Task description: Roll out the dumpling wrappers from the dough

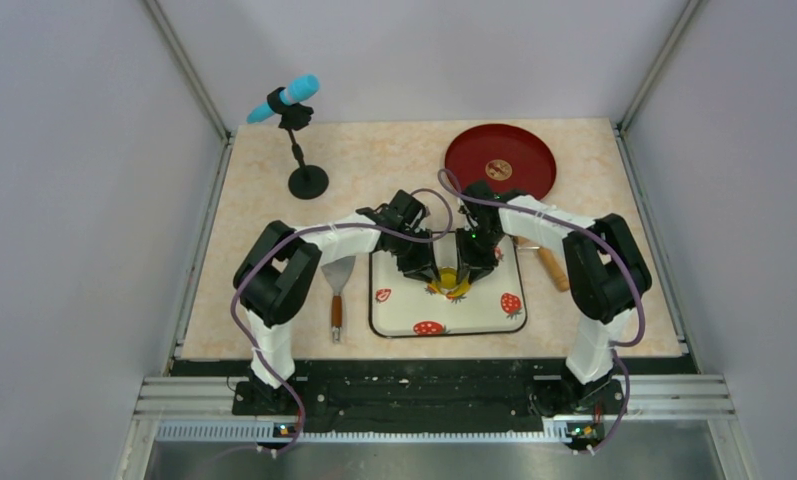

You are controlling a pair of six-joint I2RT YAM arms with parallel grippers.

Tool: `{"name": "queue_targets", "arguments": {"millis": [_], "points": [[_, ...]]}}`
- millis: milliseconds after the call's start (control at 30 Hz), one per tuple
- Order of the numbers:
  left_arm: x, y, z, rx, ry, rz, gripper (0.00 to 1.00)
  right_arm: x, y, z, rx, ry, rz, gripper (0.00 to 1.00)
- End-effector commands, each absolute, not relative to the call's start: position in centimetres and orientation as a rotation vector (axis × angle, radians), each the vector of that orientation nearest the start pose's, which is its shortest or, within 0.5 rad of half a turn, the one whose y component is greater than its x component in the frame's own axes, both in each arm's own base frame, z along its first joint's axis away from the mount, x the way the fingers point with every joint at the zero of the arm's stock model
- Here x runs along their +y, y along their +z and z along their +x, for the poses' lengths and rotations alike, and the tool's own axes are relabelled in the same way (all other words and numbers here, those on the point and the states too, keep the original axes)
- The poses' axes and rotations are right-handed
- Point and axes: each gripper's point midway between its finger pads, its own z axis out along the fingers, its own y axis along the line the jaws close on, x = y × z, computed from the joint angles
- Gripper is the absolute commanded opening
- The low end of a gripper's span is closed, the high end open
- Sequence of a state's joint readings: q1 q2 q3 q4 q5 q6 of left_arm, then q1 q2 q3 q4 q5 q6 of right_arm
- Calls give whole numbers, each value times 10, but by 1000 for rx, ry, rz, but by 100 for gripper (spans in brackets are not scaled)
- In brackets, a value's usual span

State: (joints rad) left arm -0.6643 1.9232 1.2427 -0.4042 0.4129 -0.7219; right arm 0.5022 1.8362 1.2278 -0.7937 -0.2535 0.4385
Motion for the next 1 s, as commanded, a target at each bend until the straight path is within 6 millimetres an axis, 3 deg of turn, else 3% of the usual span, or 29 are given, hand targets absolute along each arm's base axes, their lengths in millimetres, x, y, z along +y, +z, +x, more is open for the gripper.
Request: {"name": "queue_targets", "arguments": {"millis": [0, 267, 433, 567, 700, 967], "points": [[-322, 58, 279, 2820, -851, 104, 34, 183, 42, 267, 3051, 249, -154, 33], [-334, 100, 288, 2679, -973, 151, 37, 191, 61, 274, 3006, 311, -159, 45], [-341, 125, 287, 2544, -1104, 173, 39, 196, 78, 278, 2952, 366, -172, 57], [-338, 137, 285, 2460, -1199, 135, 40, 200, 93, 282, 2907, 406, -185, 63], [-328, 134, 282, 2448, -1216, 92, 40, 205, 101, 282, 2889, 445, -187, 64], [-298, 117, 276, 2485, -1186, -2, 40, 205, 100, 279, 2893, 528, -142, 64]]}}
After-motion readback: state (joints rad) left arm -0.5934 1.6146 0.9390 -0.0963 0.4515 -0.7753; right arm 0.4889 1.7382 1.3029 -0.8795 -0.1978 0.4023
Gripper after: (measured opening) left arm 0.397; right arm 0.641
